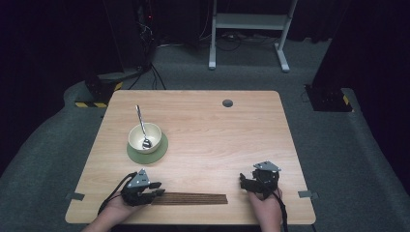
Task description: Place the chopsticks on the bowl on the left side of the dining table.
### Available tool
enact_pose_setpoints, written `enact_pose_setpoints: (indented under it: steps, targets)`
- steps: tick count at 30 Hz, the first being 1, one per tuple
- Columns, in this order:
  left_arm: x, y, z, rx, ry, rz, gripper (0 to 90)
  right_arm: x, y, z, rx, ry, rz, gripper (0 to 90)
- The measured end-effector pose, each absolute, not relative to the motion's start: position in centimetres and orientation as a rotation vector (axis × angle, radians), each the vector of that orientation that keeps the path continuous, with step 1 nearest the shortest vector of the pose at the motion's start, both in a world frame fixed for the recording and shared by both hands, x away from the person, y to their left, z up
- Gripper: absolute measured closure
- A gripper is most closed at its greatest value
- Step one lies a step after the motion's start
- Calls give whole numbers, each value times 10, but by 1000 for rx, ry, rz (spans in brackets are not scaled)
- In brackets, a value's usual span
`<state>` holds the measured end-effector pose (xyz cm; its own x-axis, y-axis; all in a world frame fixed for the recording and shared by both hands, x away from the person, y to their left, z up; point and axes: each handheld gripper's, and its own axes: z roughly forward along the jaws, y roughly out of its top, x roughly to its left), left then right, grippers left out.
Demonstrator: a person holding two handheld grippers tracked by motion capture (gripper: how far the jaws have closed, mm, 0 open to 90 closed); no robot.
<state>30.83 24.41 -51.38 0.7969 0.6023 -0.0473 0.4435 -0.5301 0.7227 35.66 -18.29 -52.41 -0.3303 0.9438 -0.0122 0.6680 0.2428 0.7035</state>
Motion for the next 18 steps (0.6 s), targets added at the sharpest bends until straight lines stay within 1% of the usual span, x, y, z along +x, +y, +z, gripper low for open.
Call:
enact_pose_setpoints:
  steps: [4, 8, 14, 18]
  targets:
    - [309, 244, -514, 2215, 771, 273, 659, 357, -183, -524, 1472, 2084, 847, 107]
    - [311, 245, -516, 2224, 785, 286, 685, 357, -183, -524, 1471, 2084, 847, 108]
    - [313, 248, -518, 2218, 800, 305, 696, 357, -183, -524, 1471, 2084, 847, 108]
    - [313, 245, -519, 2223, 778, 326, 695, 357, -183, -524, 1471, 2085, 847, 108]
